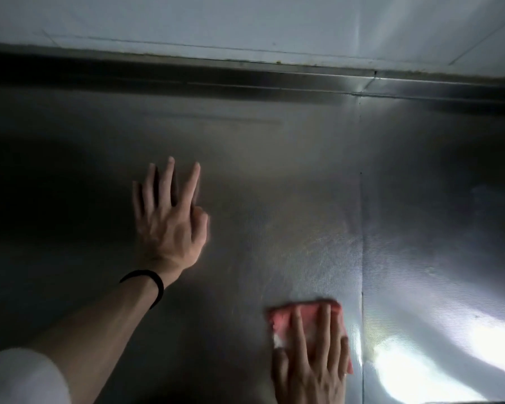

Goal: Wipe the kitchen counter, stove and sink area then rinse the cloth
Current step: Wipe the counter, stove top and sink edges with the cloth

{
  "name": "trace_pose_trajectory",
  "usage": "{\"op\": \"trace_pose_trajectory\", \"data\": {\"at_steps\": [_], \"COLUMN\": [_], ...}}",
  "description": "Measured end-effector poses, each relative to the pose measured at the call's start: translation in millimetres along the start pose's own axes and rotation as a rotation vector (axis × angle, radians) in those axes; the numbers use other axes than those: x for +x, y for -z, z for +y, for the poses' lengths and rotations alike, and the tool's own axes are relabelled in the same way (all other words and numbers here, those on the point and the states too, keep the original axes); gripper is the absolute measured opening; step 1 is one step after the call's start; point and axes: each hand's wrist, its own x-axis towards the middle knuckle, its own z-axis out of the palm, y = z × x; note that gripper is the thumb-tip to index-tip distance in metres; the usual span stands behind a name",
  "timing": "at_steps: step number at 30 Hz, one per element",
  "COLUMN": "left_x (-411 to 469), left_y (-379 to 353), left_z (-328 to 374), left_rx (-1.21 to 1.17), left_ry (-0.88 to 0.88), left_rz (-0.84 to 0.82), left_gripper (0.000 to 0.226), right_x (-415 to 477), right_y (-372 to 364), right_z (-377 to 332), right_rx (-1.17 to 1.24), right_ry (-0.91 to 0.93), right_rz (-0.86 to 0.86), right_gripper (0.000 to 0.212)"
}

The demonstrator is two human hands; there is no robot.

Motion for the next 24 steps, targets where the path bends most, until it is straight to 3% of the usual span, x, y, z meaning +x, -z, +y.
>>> {"op": "trace_pose_trajectory", "data": {"at_steps": [4,9,13,18,22,24], "left_x": [1,1,-1,0,0,-1], "left_y": [-2,-4,-6,-4,-1,0], "left_z": [-1,-2,-4,-3,0,0], "left_rx": [-0.006,0.019,0.038,0.059,0.026,0.014], "left_ry": [-0.001,0.001,-0.015,-0.002,0.001,-0.003], "left_rz": [0.008,0.016,0.024,0.002,-0.007,0.002], "left_gripper": [0.074,0.074,0.076,0.076,0.074,0.074], "right_x": [114,291,354,325,220,171], "right_y": [25,62,75,77,68,68], "right_z": [5,-6,-9,-7,34,79], "right_rx": [-0.014,-0.003,-0.002,0.047,0.035,0.021], "right_ry": [0.186,0.144,0.082,0.103,0.088,-0.006], "right_rz": [0.028,0.061,0.049,0.026,0.064,0.082], "right_gripper": [0.066,0.066,0.068,0.068,0.064,0.065]}}
